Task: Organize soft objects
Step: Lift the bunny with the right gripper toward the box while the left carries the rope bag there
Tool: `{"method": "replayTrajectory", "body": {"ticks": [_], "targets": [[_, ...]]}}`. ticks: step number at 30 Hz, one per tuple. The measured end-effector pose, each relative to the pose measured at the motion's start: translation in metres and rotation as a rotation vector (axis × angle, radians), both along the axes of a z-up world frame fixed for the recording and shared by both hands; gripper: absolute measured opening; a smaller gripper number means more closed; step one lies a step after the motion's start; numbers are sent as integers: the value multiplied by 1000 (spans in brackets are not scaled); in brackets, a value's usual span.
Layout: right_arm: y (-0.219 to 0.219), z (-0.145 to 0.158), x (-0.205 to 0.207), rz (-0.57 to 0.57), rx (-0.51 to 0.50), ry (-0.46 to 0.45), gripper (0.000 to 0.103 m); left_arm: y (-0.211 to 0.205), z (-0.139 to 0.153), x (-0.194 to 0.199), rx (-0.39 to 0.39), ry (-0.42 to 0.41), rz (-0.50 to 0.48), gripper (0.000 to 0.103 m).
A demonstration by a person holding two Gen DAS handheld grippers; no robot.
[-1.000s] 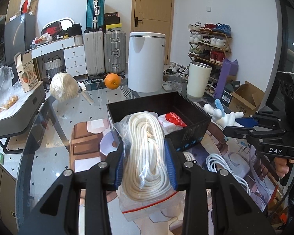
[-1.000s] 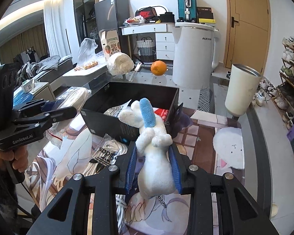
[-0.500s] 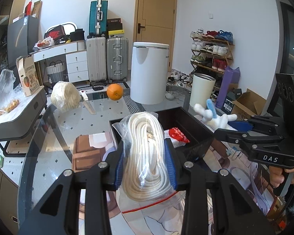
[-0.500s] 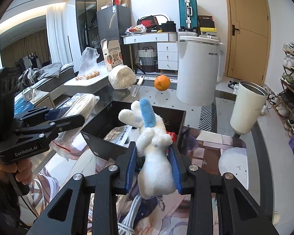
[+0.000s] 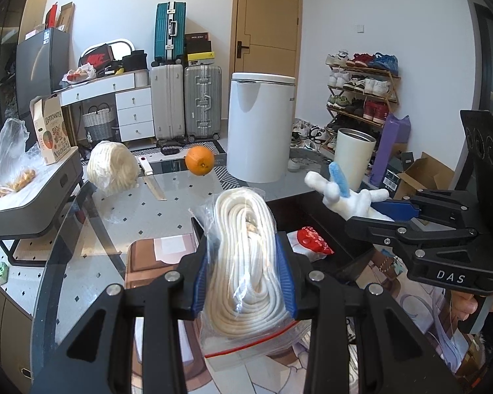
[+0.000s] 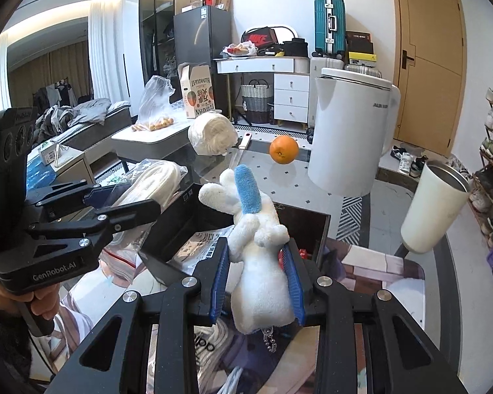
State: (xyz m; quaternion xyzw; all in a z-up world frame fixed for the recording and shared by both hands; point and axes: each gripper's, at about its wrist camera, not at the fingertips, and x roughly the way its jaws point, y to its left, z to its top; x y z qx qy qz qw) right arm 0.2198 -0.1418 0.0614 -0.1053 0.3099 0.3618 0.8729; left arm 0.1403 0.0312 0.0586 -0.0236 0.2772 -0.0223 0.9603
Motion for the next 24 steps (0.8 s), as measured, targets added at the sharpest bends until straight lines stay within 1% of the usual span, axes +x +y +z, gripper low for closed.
{"method": "replayTrajectory", "body": {"ticks": [7, 11, 19, 24], "targets": [[17, -6, 17, 22, -42, -1, 32, 0, -5, 13, -13, 4, -5, 35], [24, -11, 27, 43, -59, -5, 32, -4, -9, 18, -1, 12, -15, 35], [36, -19, 41, 78, -102, -34, 32, -3, -10, 28, -6, 13, -14, 35], [39, -13, 49, 78, -79, -51, 32, -4, -9, 30, 1, 5, -16, 35]]}}
